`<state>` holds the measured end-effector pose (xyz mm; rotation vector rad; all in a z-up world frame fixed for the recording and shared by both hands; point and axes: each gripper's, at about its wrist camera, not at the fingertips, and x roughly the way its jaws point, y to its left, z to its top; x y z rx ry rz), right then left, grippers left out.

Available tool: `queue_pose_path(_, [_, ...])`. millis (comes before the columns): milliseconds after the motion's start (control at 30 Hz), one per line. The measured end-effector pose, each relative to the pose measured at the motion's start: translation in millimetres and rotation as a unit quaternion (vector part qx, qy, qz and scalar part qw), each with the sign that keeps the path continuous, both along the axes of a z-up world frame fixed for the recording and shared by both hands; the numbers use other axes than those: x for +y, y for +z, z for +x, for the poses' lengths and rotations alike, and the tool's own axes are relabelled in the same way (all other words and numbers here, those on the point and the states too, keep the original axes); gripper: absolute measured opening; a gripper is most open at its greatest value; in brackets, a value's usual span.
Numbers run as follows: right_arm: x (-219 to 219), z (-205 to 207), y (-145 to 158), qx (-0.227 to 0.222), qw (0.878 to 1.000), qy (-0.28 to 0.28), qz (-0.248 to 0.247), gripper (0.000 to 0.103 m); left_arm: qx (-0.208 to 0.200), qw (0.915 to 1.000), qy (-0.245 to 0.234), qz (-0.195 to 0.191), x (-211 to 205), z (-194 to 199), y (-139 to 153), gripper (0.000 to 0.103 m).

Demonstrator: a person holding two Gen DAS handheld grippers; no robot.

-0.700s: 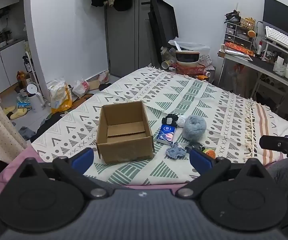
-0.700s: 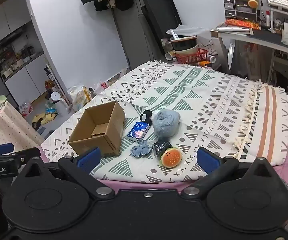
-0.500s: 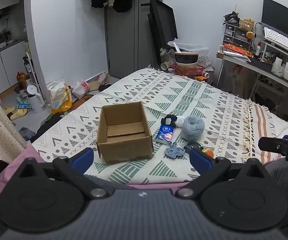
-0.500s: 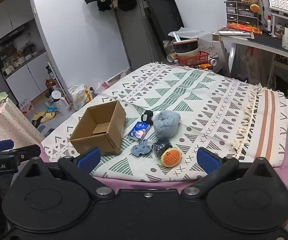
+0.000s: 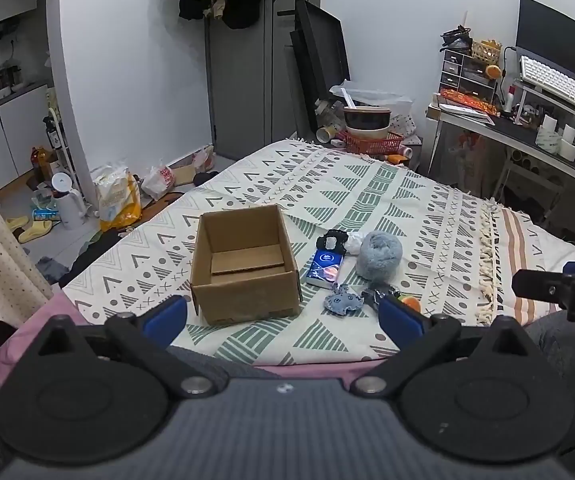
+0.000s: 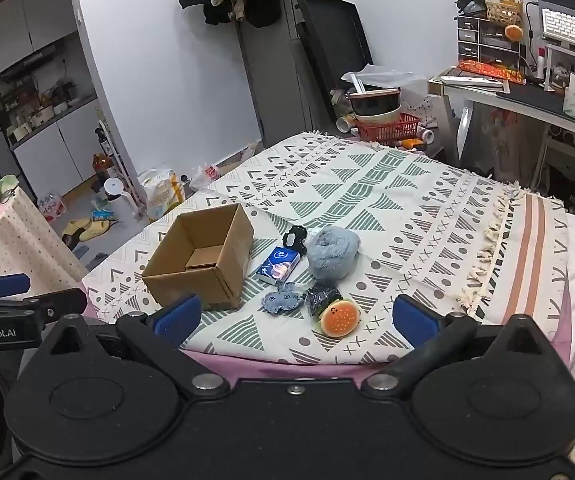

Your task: Organize soft objects

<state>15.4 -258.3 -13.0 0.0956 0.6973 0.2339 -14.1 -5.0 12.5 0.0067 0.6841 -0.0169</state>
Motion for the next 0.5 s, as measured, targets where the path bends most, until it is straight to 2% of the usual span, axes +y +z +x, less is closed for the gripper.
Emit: queue_pose_path(500, [5.2,-3.1,1.4,-0.006,1.000,0.002,-0.011,0.103,0.000,1.0000,-0.002,-0.003,-2.6,-3.0,2.4,0.101])
